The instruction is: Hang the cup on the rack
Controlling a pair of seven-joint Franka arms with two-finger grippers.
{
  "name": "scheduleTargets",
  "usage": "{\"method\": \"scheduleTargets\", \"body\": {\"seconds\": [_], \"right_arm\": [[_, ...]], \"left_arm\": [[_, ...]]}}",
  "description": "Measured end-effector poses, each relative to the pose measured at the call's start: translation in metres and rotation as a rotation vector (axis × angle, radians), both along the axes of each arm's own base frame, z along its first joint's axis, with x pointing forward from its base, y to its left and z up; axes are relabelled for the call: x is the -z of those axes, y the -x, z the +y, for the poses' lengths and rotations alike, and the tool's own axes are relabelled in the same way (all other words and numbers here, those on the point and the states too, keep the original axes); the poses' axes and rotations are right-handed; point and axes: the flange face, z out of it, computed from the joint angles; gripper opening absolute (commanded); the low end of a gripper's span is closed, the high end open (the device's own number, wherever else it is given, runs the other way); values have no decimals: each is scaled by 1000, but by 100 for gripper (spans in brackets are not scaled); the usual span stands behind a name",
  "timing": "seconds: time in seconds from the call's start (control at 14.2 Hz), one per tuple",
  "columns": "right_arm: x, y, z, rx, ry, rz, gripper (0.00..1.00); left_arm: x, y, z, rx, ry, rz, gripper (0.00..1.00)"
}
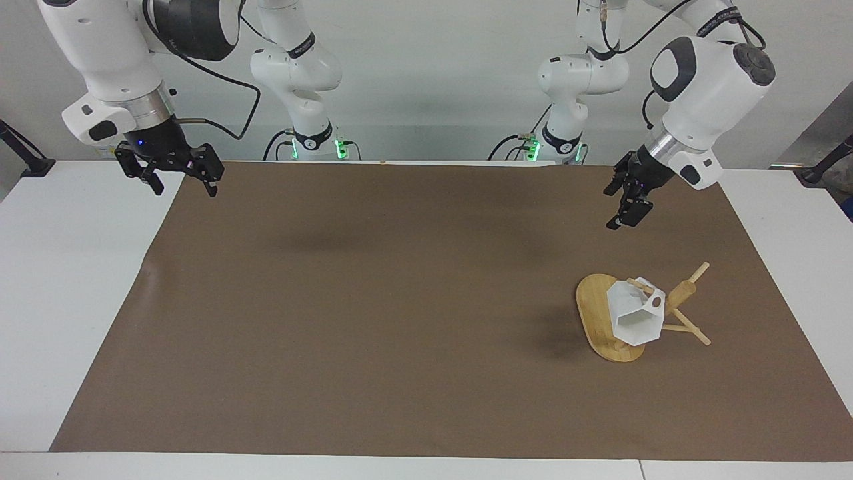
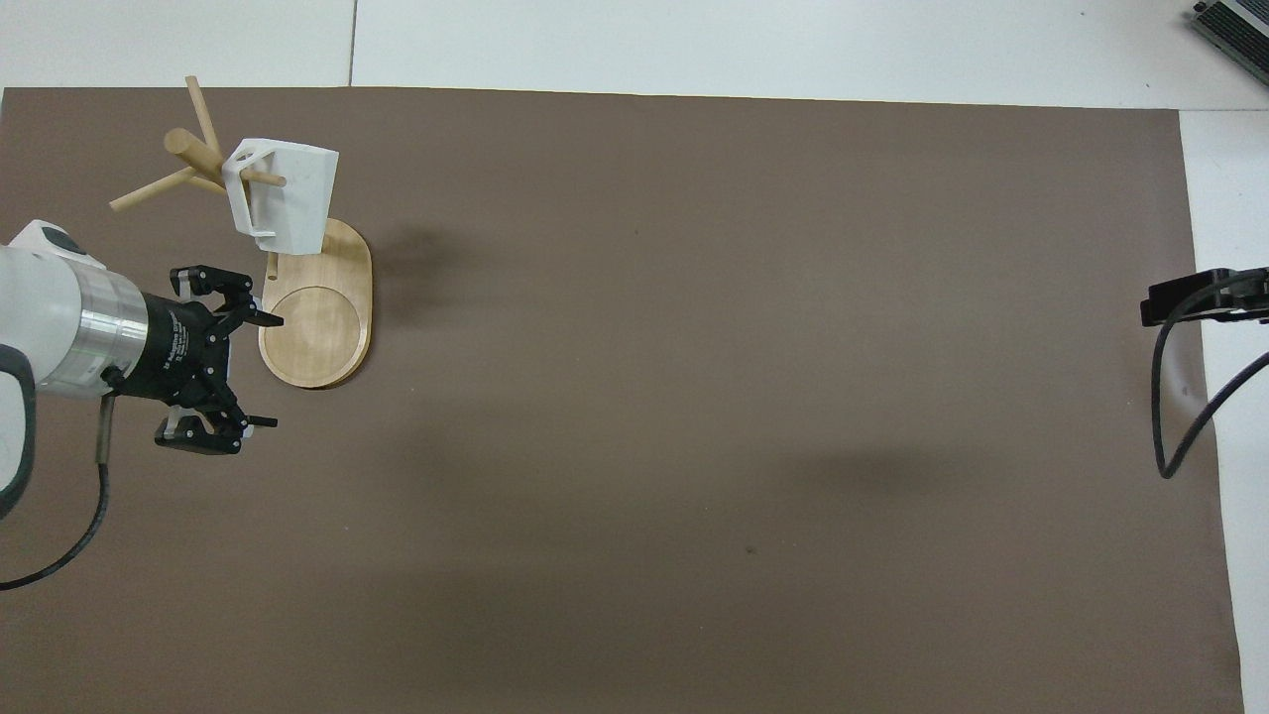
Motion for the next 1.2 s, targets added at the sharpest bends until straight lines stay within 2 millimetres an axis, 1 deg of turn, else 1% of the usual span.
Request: {"method": "scheduleTargets", "body": {"seconds": [0.07,0.28,0.77,0.99,1.2], "right_arm": [[0,0,0,0,0,0,100],[0,0,0,0,0,0,100],[0,0,0,0,0,0,100],[0,0,0,0,0,0,100],[0,0,0,0,0,0,100]], "left_arm": [[-5,0,4,91,-5,-20,100],[-18,-2,11,373,-105,-84,100],[-44,-8,16,819,-136,-198,100],[-68,-10,19,1009,-146,-253,100],[-97,-10,28,1143,-167,-258,100]]}}
